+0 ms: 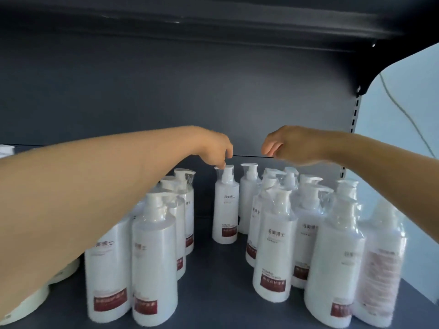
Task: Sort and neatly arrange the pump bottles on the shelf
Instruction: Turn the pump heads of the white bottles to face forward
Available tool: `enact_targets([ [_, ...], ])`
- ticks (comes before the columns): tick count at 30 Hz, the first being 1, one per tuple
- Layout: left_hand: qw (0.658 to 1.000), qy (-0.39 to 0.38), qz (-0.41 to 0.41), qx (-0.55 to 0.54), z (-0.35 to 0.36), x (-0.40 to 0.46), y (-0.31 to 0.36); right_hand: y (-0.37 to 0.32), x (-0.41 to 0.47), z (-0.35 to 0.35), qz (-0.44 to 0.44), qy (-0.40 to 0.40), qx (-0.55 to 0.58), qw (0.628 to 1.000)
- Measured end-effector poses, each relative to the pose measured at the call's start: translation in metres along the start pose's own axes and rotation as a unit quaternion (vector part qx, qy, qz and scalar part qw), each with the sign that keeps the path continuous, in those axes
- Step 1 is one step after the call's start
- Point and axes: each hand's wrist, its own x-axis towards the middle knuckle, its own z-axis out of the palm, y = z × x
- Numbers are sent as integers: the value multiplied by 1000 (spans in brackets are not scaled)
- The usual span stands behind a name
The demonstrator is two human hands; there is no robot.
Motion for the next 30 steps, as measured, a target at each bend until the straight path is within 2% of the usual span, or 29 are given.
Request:
enact_targets([
  [4,999,-39,-13,-18,10,29,3,14,17,-1,-16,-71,27,997],
  [7,998,-38,-10,-54,18,45,2,19,27,3,-25,-98,19,995],
  [14,996,-59,28,-64,18,52,-8,25,46,10,-23,-106,19,994],
  [21,990,-88,65,-86,13,30,-25,14,75,19,-4,-105,-39,994],
  [24,989,-97,70,-87,11,25,-31,10,89,28,4,-125,-86,988],
  [27,988,-94,72,-98,12,22,-35,9,100,38,8,-157,-86,984],
  [30,988,-87,75,-106,13,20,-37,11,109,39,-14,-154,-99,983],
])
